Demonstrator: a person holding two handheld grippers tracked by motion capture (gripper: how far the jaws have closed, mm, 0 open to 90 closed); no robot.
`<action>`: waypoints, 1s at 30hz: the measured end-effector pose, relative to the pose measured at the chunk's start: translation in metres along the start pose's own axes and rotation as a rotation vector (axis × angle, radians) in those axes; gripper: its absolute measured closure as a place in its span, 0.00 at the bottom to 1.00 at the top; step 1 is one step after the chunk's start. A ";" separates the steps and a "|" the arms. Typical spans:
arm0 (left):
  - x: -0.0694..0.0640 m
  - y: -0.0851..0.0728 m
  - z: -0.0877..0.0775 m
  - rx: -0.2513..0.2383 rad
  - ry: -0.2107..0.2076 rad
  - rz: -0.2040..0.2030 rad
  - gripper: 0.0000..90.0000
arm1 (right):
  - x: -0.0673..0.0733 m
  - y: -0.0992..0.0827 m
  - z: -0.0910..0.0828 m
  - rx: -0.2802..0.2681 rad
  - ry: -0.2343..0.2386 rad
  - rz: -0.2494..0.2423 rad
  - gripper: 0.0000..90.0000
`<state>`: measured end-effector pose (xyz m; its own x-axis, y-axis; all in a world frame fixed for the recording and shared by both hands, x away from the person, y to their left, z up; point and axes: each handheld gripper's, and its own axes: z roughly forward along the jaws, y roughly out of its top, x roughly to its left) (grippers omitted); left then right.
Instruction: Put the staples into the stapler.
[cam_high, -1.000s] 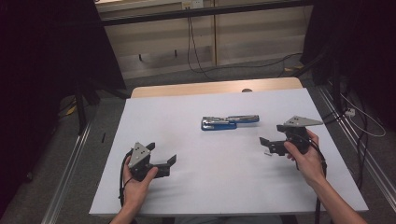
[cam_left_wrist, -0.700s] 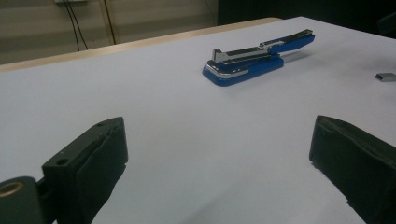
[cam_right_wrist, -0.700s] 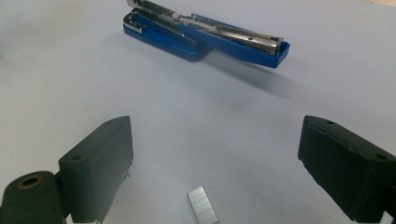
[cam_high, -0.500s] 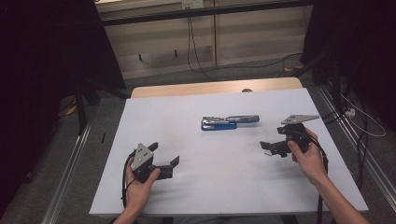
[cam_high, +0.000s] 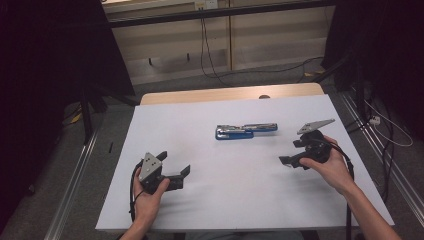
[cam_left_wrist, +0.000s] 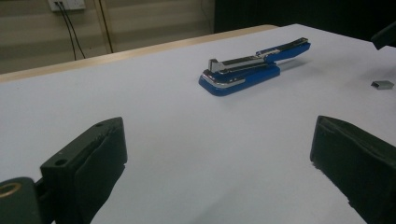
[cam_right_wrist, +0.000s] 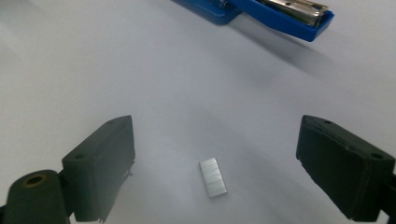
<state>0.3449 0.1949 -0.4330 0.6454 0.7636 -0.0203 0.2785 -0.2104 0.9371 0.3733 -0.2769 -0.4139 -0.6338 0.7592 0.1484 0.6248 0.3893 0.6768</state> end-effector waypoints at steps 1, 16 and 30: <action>0.000 0.000 0.001 0.003 0.000 0.000 0.04 | 0.001 0.001 0.001 0.008 0.010 -0.008 0.12; -0.004 0.002 -0.002 0.005 -0.015 0.014 0.04 | -0.007 0.005 0.007 0.128 0.028 -0.058 0.40; -0.004 0.000 0.002 0.017 -0.026 0.015 0.04 | -0.006 -0.001 0.009 0.225 0.019 -0.128 0.68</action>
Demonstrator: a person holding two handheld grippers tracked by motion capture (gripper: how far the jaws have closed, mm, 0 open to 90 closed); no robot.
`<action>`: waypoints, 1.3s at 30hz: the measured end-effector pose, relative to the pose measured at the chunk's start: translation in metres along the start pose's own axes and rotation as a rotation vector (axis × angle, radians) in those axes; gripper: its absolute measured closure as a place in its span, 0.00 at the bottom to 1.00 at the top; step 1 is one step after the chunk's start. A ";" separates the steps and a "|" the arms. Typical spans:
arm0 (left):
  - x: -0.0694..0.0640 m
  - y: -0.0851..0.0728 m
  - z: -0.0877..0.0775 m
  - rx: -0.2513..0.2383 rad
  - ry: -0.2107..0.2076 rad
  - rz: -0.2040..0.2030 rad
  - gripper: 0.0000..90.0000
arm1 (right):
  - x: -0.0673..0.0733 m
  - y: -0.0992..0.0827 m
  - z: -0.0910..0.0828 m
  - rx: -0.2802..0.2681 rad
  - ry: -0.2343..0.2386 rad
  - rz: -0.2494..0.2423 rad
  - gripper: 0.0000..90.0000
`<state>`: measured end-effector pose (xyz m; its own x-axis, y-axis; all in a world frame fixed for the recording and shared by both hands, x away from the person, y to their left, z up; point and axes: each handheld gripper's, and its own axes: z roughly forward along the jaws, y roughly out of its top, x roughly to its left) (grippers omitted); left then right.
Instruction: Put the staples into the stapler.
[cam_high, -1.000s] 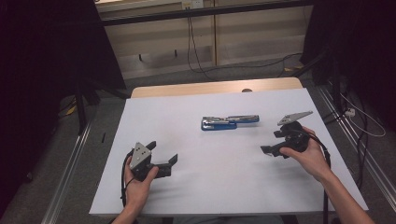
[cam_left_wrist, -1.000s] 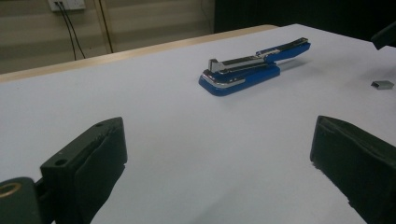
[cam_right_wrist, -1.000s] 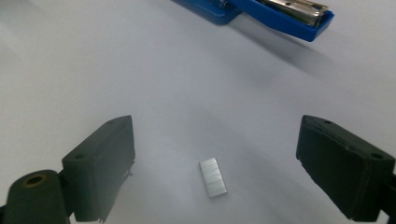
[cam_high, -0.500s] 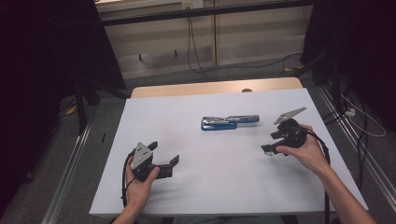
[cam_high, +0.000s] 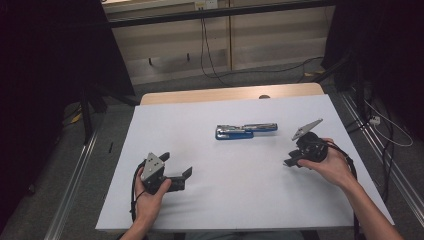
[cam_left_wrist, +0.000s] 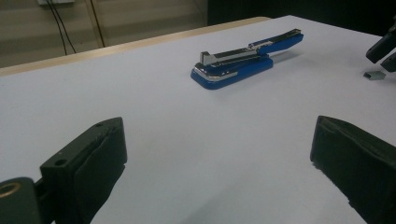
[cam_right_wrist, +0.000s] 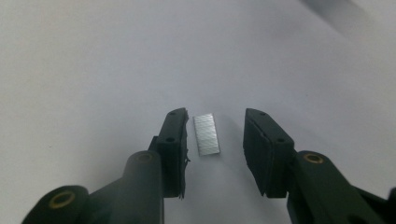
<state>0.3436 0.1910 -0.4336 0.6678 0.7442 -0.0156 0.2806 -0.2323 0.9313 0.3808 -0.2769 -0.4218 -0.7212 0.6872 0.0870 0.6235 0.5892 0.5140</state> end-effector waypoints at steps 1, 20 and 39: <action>0.000 0.000 0.001 0.001 -0.001 0.002 0.04 | 0.000 0.000 0.000 0.005 -0.002 0.000 0.67; -0.001 0.000 0.002 0.014 -0.004 0.007 0.04 | 0.003 0.000 0.012 0.066 -0.001 -0.039 0.76; -0.002 0.000 0.003 0.017 -0.009 0.017 0.04 | 0.007 0.003 0.014 0.079 -0.015 -0.085 0.88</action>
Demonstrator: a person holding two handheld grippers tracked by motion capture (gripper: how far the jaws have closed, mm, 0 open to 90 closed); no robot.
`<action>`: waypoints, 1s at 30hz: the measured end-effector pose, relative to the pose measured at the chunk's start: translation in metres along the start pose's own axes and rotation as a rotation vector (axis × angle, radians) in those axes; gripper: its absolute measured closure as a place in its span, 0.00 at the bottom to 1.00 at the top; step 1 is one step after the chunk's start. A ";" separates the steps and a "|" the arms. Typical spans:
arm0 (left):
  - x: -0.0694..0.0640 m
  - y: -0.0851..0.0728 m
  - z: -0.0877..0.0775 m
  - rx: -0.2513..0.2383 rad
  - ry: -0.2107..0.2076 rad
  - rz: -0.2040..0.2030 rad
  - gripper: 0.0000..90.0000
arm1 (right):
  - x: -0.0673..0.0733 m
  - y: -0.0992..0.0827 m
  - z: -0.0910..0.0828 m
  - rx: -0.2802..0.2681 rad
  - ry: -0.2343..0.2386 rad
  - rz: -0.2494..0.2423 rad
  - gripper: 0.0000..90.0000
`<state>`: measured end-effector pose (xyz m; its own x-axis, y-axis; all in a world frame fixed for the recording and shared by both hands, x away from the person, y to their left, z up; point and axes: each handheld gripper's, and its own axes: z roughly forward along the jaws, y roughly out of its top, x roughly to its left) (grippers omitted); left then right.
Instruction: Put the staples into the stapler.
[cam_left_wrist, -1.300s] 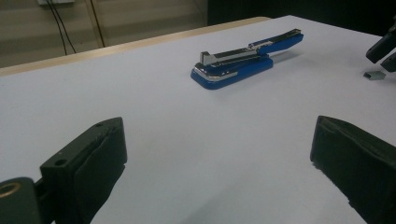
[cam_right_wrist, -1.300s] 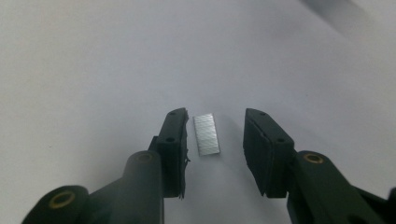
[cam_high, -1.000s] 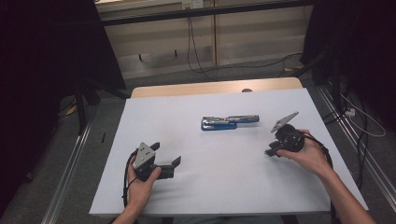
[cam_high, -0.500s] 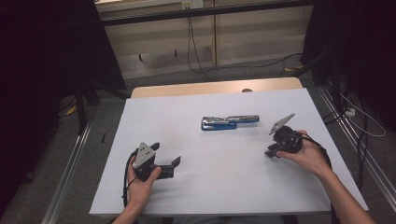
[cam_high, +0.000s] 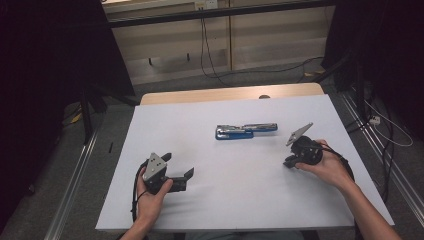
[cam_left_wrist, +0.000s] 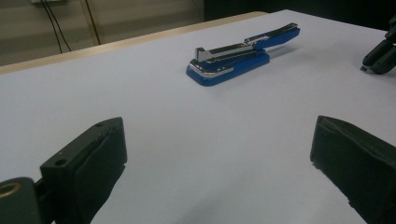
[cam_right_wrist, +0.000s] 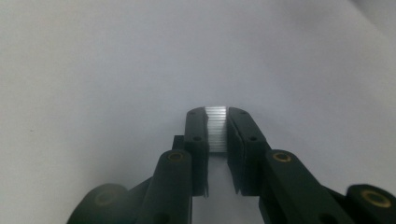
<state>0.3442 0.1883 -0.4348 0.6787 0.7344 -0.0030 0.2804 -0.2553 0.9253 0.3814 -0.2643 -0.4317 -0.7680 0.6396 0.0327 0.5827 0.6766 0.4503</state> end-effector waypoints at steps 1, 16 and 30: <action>0.000 0.000 0.000 0.001 0.000 -0.001 0.04 | 0.000 0.000 0.000 0.001 0.000 0.000 0.88; 0.002 0.000 0.000 0.003 0.004 -0.005 0.04 | -0.002 -0.002 0.000 -0.023 0.008 0.009 0.88; 0.001 0.000 0.000 0.002 0.004 -0.006 0.04 | -0.004 -0.003 -0.004 -0.053 0.010 0.021 0.88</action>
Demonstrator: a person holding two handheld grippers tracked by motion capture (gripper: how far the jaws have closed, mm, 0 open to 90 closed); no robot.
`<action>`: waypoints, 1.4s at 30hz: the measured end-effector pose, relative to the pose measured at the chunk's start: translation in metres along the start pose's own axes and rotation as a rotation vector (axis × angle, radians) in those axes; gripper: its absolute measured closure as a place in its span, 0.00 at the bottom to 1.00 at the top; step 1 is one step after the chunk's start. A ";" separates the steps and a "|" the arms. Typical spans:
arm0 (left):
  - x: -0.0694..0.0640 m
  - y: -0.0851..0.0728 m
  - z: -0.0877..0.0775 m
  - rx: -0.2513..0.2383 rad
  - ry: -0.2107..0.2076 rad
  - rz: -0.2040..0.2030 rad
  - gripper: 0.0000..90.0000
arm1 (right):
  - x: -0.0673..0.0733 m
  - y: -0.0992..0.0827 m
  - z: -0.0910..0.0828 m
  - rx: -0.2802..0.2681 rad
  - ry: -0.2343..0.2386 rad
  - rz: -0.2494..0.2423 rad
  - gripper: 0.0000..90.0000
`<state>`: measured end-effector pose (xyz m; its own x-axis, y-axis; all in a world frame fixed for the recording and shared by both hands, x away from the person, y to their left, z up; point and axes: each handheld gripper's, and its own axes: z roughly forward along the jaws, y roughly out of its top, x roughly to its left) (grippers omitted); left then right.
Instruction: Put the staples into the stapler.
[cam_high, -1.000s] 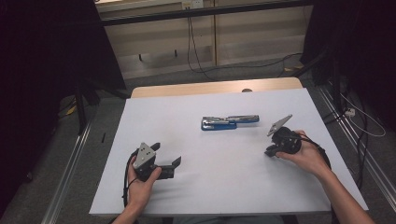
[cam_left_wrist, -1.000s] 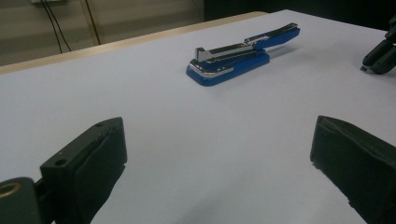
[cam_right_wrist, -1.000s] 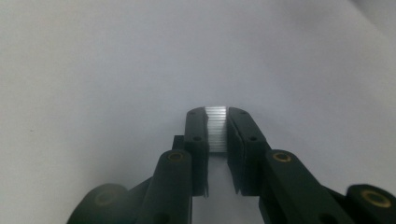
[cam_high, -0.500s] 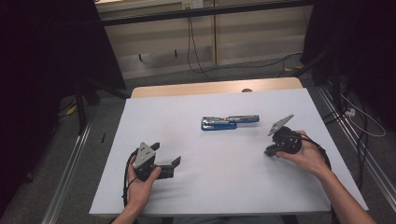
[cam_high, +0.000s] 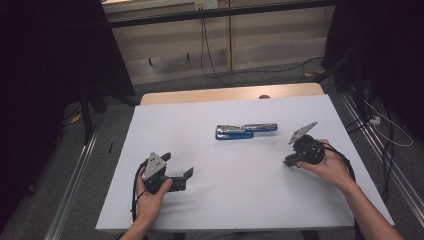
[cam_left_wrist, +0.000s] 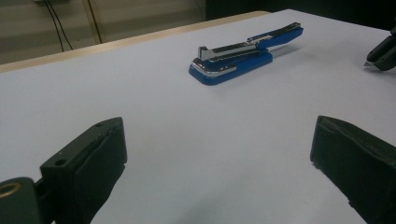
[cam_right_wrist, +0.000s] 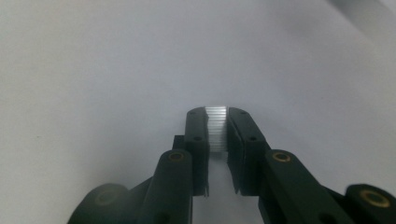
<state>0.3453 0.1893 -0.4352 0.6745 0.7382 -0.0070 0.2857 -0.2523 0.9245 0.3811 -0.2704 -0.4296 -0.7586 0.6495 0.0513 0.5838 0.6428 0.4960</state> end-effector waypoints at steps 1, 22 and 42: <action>0.000 0.000 0.000 0.000 0.000 0.000 0.04 | 0.000 0.000 -0.001 -0.003 0.000 0.001 0.88; 0.003 0.000 -0.002 -0.007 0.015 -0.007 0.04 | -0.004 0.001 -0.012 -0.102 -0.019 0.015 0.88; 0.003 0.000 -0.002 -0.013 0.021 -0.010 0.04 | 0.003 0.013 -0.021 -0.167 -0.020 -0.010 0.88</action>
<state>0.3460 0.1929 -0.4342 0.6571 0.7538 -0.0087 0.2838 -0.2366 0.9292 0.3808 -0.2687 -0.4052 -0.7573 0.6524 0.0293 0.5189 0.5739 0.6336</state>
